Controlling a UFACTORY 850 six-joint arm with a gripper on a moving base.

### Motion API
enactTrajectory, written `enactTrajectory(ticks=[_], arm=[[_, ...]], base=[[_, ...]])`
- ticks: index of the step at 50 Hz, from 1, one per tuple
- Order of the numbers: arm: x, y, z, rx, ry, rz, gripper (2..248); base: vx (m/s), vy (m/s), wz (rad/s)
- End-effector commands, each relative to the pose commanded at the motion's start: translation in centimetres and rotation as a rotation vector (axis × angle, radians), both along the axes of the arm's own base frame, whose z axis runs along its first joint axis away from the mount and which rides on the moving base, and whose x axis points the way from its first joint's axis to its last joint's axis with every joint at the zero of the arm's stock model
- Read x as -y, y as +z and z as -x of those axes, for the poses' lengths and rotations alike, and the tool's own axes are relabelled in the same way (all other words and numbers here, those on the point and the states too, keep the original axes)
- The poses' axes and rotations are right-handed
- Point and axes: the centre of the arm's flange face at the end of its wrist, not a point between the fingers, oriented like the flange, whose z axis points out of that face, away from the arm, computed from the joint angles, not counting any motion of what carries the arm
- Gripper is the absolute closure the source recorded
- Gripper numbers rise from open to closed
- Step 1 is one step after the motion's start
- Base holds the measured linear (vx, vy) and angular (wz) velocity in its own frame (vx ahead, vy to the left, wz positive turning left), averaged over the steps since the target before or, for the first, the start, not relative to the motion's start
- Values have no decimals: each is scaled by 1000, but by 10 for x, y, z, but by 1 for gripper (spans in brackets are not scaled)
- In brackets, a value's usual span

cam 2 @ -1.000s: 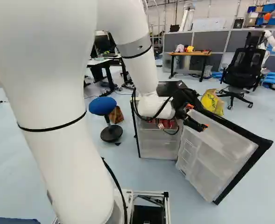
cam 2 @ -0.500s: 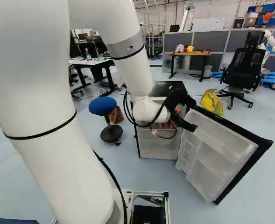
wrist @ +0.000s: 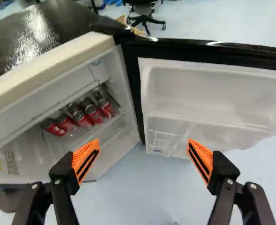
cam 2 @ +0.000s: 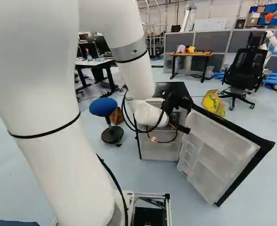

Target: Grab a drink from the fridge

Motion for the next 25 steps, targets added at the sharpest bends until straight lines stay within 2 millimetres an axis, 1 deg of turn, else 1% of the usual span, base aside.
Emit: enactTrajectory(ticks=[25], arm=[[-7,-35,-9,-178,251,-36,3]], base=[[0,0,0]])
